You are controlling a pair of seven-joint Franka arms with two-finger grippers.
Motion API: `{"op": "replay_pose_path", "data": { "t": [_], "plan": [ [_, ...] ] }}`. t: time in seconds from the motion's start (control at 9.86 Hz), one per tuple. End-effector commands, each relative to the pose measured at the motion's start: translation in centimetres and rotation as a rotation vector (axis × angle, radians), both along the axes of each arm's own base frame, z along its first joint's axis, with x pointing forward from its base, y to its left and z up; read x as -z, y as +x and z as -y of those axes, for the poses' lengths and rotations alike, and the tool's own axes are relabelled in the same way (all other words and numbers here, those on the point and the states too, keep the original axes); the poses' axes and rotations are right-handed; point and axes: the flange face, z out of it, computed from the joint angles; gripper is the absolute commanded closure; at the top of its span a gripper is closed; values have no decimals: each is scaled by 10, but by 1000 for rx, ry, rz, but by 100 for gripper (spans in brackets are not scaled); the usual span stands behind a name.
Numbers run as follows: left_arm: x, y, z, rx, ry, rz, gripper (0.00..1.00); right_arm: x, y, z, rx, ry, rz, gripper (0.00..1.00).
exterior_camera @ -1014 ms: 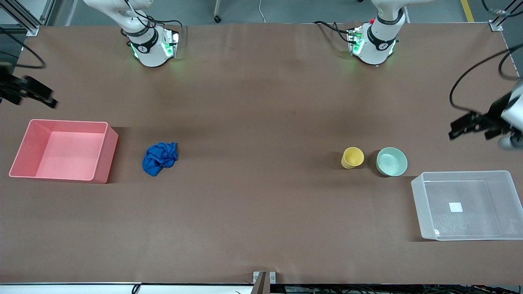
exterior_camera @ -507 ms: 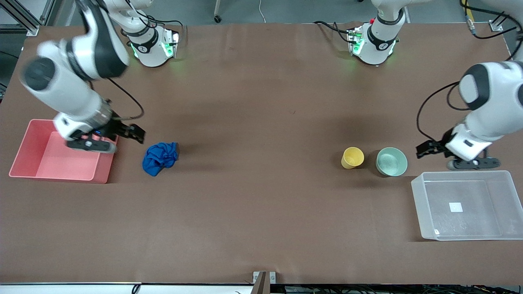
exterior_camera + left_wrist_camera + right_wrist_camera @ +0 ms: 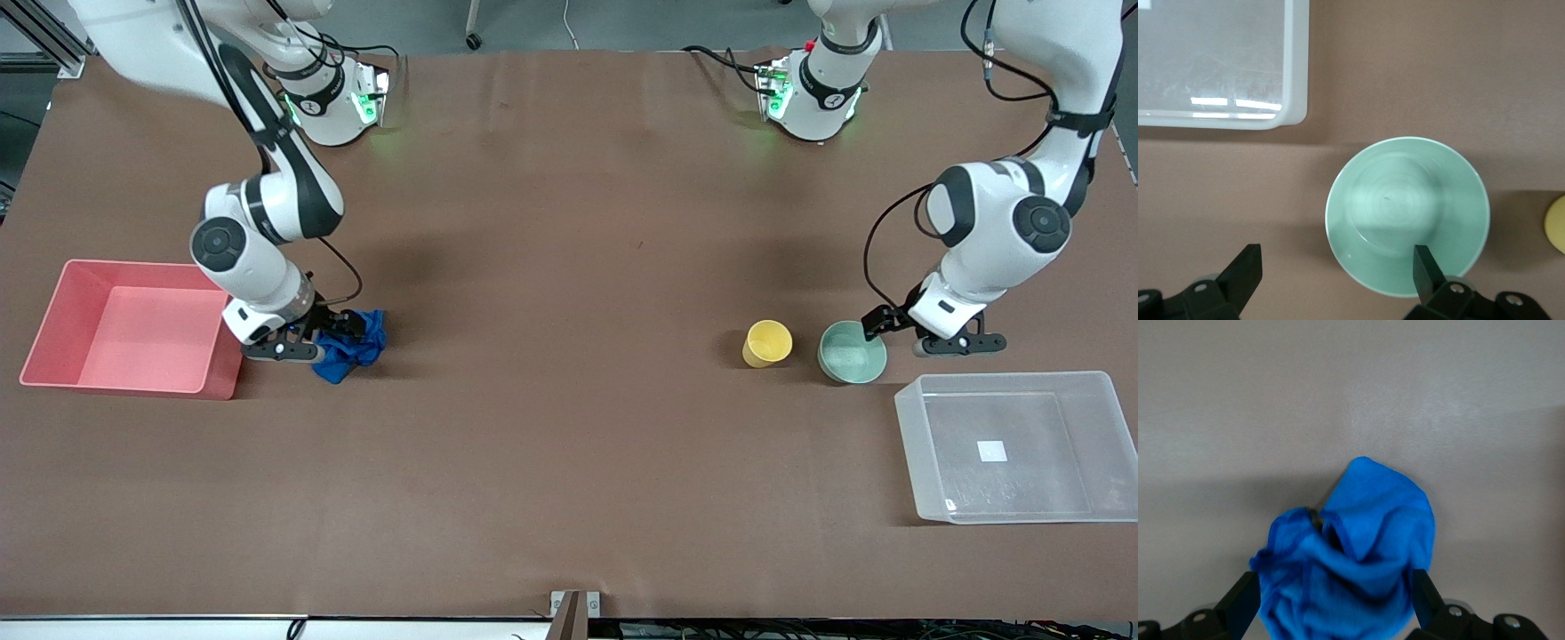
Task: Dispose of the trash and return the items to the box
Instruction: 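Grasp the blue cloth with the right gripper while the left gripper grasps the bowl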
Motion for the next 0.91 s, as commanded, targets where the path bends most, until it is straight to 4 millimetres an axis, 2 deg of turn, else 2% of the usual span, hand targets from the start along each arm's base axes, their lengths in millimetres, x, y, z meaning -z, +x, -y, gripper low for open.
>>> {"op": "replay_pose_path", "data": {
  "t": [0.0, 0.1, 0.2, 0.3, 0.41, 0.51, 0.71, 0.81],
  "plan": [
    [50, -3, -4, 8, -7, -14, 0, 13, -3, 4, -12, -7, 21, 0],
    [62, -3, -8, 3, -8, -15, 0, 17, -4, 5, -14, -9, 12, 7],
    [69, 0, -8, 16, -9, -2, 8, 18, -5, 6, -14, -11, 9, 46],
    [71, 4, -7, 15, -10, 1, 35, 18, -4, 7, -7, -11, 7, 81],
    [69, 9, -8, 18, -9, 10, 73, 17, -2, 12, 6, -10, 10, 95],
    [66, 12, -9, 23, -8, 18, 96, 16, -1, 13, 12, -11, 11, 99],
    [57, 15, -8, 46, -3, 34, 100, 4, 5, 7, 72, -16, -3, 99],
    [41, 17, -8, 57, 2, 53, 100, -17, 13, 3, 96, -44, -63, 99]
  ]
}}
